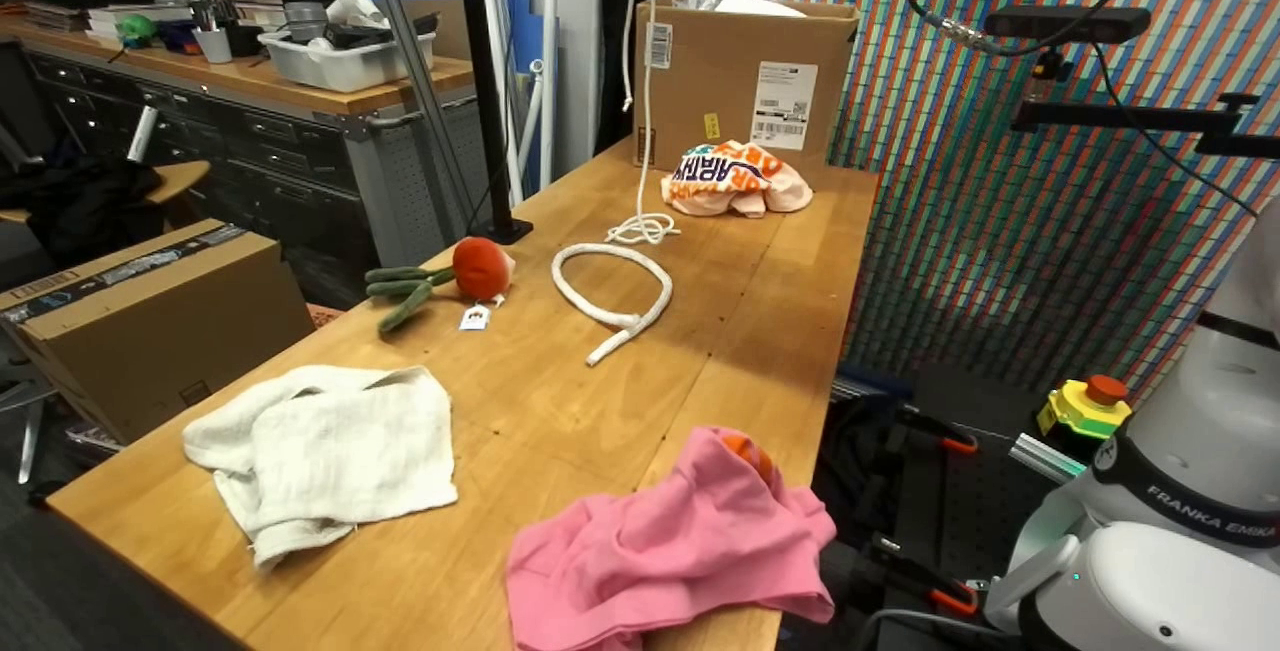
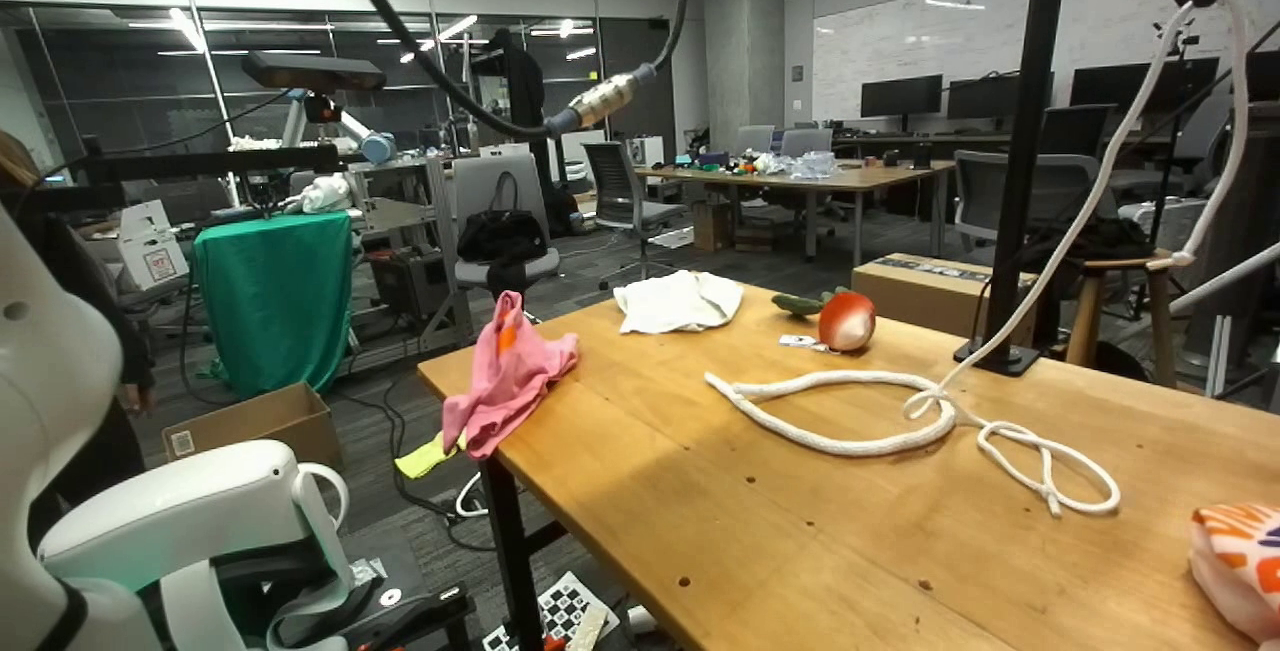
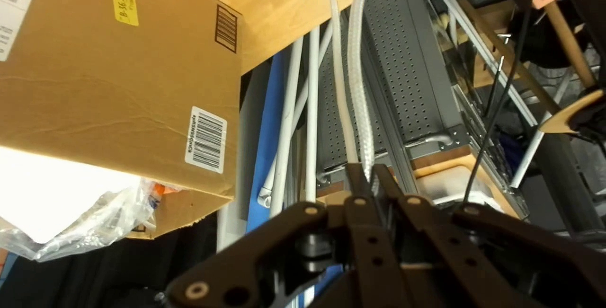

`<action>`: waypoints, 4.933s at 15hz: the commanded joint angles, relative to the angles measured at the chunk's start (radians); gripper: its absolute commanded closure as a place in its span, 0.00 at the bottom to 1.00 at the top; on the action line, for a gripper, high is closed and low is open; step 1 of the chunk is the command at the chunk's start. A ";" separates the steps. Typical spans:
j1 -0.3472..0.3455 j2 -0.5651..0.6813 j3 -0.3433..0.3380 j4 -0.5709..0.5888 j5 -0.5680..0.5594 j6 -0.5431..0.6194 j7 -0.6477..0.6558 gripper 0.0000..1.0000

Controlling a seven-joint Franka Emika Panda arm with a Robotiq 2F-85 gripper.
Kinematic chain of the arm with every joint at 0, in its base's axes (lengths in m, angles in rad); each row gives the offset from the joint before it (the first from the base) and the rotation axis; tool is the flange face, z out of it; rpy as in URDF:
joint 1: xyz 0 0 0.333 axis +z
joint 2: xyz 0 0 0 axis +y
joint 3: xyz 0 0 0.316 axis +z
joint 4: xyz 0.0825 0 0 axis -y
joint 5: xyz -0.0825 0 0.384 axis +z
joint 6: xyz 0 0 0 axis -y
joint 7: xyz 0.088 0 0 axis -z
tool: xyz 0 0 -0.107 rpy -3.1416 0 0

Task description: Move the peach shirt to the right, move the white towel and pink shirt to the left, move the radish backwards, move the long white rope to the right

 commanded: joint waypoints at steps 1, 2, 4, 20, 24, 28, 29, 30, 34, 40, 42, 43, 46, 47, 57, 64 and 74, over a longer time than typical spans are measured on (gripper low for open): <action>0.034 0.113 -0.011 0.200 0.024 -0.068 -0.028 0.93; 0.041 0.141 -0.015 0.249 0.026 -0.095 -0.034 0.92; 0.023 0.197 0.003 0.348 0.028 -0.142 -0.042 0.92; -0.029 0.630 0.007 0.984 0.238 -0.751 -0.307 0.92; -0.056 0.677 0.022 1.045 0.364 -0.903 -0.423 0.92; -0.070 0.725 0.026 1.120 0.408 -1.003 -0.481 0.92; -0.075 0.736 0.030 1.138 0.417 -1.012 -0.495 0.92; -0.078 0.739 0.040 1.140 0.416 -1.006 -0.500 0.92; -0.082 0.763 0.056 1.177 0.425 -0.966 -0.507 0.92; -0.085 0.777 0.062 1.199 0.422 -0.984 -0.497 0.63; -0.090 0.778 0.064 1.198 0.425 -0.996 -0.503 0.48; -0.091 0.780 0.063 1.199 0.425 -0.994 -0.496 0.41; -0.100 0.779 0.064 1.198 0.427 -0.999 -0.497 0.18; -0.103 0.777 0.066 1.197 0.430 -0.998 -0.497 0.10; -0.130 0.685 0.140 1.108 0.442 -1.033 -0.774 0.00; -0.131 0.562 0.190 0.947 0.438 -1.071 -0.994 0.00; -0.119 0.460 0.202 0.731 0.458 -0.841 -1.010 0.00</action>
